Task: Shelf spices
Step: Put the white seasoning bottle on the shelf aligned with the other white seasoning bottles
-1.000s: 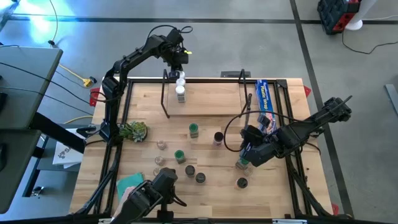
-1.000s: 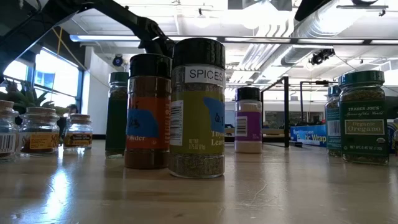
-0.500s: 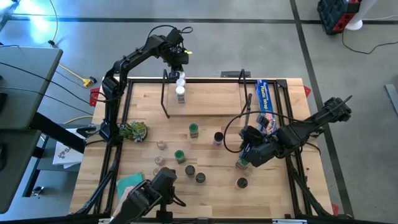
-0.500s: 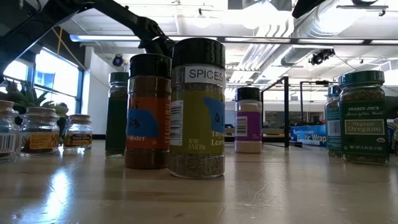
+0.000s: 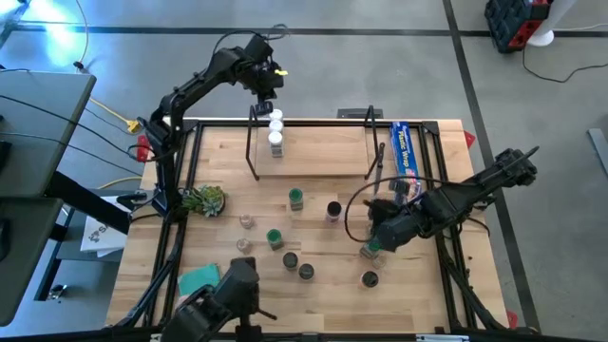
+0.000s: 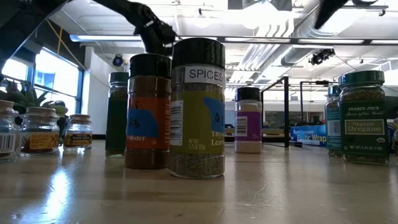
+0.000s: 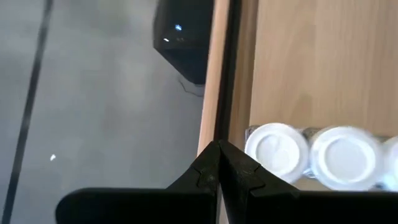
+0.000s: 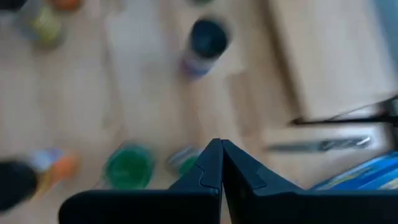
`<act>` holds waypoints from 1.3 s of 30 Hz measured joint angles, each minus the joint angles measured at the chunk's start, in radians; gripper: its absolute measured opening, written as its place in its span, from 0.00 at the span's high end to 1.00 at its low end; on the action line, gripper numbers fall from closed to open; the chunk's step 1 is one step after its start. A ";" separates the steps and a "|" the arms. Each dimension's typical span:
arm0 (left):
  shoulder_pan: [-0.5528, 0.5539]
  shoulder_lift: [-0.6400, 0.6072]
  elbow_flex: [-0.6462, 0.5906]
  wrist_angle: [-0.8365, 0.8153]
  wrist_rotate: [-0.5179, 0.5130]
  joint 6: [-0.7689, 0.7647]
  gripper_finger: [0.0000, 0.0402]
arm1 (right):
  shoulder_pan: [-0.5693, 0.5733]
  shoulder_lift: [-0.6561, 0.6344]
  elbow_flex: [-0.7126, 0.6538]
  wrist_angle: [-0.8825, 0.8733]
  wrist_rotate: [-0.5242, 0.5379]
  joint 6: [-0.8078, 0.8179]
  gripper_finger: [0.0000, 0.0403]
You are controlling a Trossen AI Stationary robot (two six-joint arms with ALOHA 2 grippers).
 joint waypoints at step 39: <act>-0.422 -0.297 0.000 -0.258 -0.003 -0.333 1.00 | -0.398 -0.128 -0.476 0.179 -0.293 -0.401 0.35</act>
